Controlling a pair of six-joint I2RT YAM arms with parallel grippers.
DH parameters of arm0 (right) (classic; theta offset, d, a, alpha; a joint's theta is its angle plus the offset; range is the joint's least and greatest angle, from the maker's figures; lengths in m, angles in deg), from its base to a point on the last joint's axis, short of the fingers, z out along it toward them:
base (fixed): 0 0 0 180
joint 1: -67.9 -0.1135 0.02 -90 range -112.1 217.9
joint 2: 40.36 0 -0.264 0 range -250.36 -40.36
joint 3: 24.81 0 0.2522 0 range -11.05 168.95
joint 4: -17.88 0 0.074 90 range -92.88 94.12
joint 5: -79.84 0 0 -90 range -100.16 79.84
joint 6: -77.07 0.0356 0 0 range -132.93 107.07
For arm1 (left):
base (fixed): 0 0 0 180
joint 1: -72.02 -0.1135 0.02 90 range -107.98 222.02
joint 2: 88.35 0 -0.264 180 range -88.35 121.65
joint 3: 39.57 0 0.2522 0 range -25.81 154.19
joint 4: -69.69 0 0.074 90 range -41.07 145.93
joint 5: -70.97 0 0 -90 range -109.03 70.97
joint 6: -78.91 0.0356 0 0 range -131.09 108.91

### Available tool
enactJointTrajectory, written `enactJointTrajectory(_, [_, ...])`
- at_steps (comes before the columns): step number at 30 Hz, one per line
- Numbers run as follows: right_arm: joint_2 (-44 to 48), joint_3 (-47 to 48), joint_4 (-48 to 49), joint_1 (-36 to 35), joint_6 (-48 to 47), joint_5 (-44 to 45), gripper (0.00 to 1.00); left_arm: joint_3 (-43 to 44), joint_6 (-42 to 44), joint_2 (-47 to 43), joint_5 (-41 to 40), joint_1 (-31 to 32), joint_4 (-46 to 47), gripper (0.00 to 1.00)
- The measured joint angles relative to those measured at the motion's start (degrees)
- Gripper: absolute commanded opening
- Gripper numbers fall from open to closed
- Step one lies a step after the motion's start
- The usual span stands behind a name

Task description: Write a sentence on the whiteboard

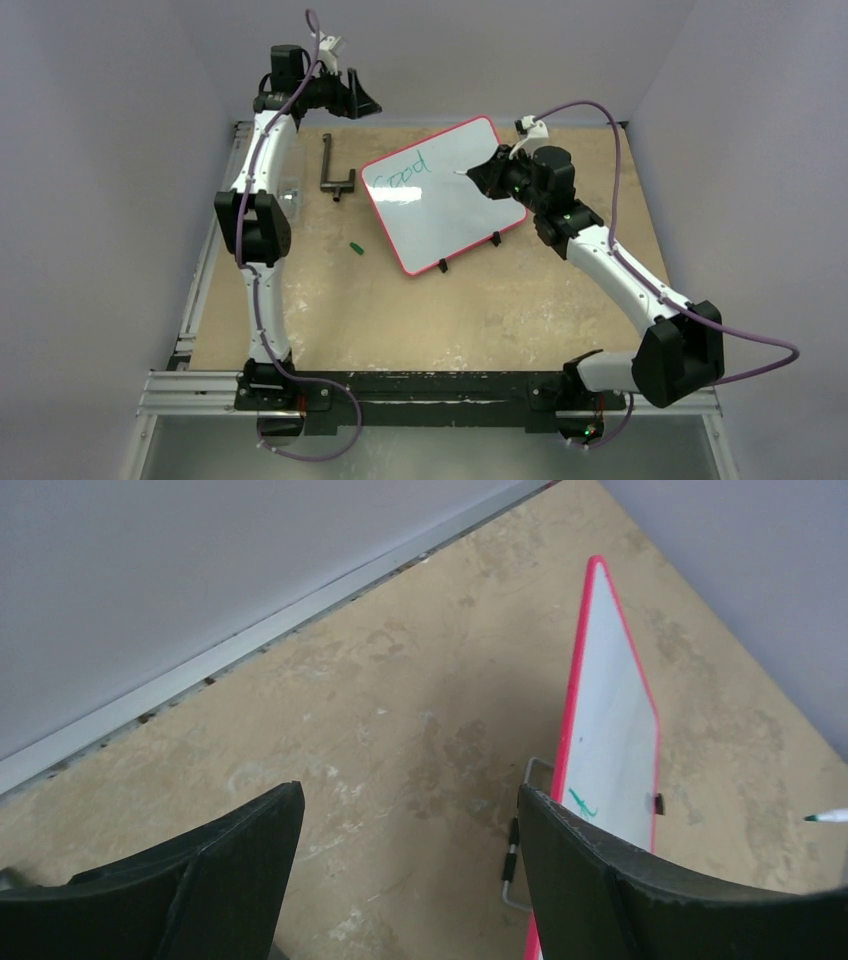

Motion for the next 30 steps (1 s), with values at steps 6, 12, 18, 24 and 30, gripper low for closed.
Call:
enactJointTrajectory(6, [0.17, -0.02, 0.07, 0.0, 0.17, -0.13, 0.0, 1.31, -5.53, 3.69, 12.0, -0.66, 3.37, 0.7])
enactJointTrajectory(12, [0.87, -0.22, 0.13, 0.0, 0.76, -0.31, 0.0, 1.11, -6.29, 5.03, 16.9, 0.13, 2.62, 0.7])
enactJointTrajectory(18, [1.22, -0.46, 0.22, 0.0, 1.42, -0.31, 0.0, -2.25, -4.02, 4.59, 16.57, 2.16, 0.61, 0.65])
enactJointTrajectory(24, [1.46, -1.07, 0.44, 0.0, 1.53, -0.37, 0.0, -3.04, -2.58, 4.59, 13.64, 5.27, -1.42, 0.64])
enactJointTrajectory(30, [2.03, -1.4, 0.42, 0.0, 1.53, -0.5, 0.0, -3.15, -0.28, 4.59, 11.17, 6.36, -6.6, 0.6])
